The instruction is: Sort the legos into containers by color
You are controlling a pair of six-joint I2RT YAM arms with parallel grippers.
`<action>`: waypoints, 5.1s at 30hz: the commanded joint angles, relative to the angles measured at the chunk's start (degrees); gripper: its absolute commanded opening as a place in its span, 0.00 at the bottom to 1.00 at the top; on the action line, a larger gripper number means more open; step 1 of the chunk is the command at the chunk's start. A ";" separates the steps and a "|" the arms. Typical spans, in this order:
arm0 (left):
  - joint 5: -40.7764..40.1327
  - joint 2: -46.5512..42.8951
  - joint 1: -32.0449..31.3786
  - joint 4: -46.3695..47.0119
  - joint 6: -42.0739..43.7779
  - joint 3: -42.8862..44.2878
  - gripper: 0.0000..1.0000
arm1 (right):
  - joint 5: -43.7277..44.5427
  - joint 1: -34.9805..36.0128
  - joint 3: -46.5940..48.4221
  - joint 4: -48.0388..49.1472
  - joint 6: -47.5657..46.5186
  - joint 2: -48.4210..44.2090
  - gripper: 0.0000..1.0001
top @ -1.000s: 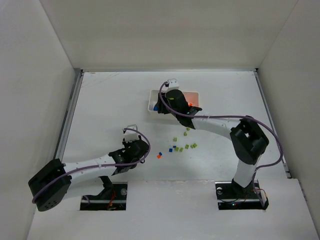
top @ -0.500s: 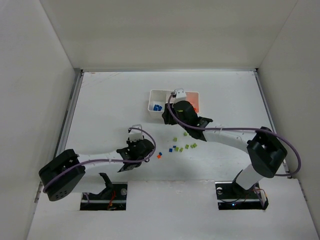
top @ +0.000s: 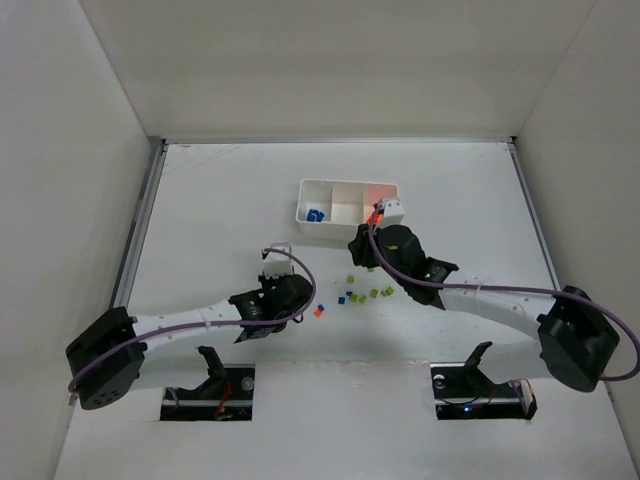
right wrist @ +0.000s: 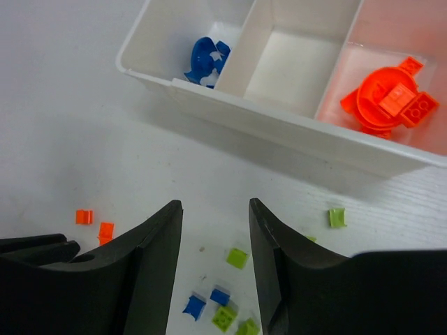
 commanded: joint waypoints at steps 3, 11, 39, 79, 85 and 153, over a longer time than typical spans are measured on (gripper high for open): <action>-1.46 -2.46 -0.39 -0.73 3.30 9.06 0.10 | 4.12 1.49 -8.29 2.96 4.41 -6.64 0.50; 9.53 12.38 5.32 18.51 13.14 21.88 0.10 | 5.27 1.58 -19.90 -0.98 17.15 -16.93 0.49; 17.62 39.58 12.00 28.11 15.79 47.15 0.37 | 5.80 19.24 -18.60 -4.16 17.35 -13.10 0.41; 13.49 -17.56 24.49 18.54 10.61 -6.13 0.43 | 24.09 24.52 5.75 -15.50 10.76 10.76 0.17; 11.21 -20.73 22.03 14.76 9.02 -8.68 0.40 | 17.33 15.13 12.33 -8.39 1.89 8.55 0.17; 1.80 7.30 11.57 16.52 5.33 -2.45 0.34 | 8.26 5.44 -4.17 4.46 2.75 0.82 0.45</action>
